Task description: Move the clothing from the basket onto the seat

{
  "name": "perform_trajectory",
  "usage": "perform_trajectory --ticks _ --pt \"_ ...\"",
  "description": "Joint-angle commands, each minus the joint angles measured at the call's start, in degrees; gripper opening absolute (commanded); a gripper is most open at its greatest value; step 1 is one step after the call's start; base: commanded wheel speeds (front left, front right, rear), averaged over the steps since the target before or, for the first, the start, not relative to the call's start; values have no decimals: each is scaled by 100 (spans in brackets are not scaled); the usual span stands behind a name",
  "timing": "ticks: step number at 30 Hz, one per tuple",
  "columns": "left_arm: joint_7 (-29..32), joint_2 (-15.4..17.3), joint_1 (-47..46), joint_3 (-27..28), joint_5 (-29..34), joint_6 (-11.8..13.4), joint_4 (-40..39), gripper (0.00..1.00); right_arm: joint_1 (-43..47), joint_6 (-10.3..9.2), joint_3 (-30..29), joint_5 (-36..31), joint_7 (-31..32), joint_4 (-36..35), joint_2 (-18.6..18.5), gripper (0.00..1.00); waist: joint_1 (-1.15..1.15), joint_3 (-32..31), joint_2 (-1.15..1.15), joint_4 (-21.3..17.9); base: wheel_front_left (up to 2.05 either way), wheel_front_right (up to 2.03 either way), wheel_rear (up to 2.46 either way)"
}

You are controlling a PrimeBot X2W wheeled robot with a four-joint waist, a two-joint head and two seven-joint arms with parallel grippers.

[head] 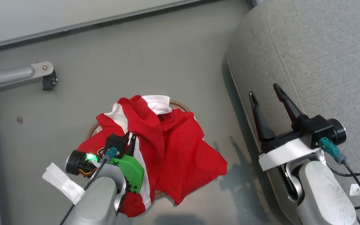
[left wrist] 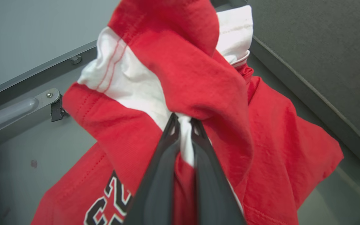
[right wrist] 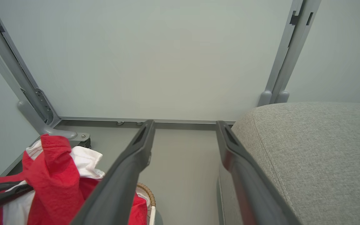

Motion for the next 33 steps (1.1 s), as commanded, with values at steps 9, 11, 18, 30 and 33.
perform_trajectory --ticks 9,11,18,30,33 --pt "-21 2 614 -86 -289 167 -1254 0 447 -6 -2 -56 -26 122 -24 100 0 -989 0 328 0 0 0" --pt "-21 4 704 -90 -314 198 -1511 0 530 -6 0 -47 -26 136 -23 100 0 -1098 0 350 0 0 0" --pt "-23 3 956 -40 -486 259 -2253 0 804 -6 152 -39 -26 222 -47 100 0 -1465 0 410 0 0 0" --pt "-22 3 1107 -82 -669 295 -3006 0 1192 -6 526 74 -26 314 -115 100 0 -1970 0 497 0 0 0" --pt "-22 3 1088 -90 -710 296 -3068 0 1215 -6 617 123 -26 328 -139 100 0 -2012 0 509 0 0 0"
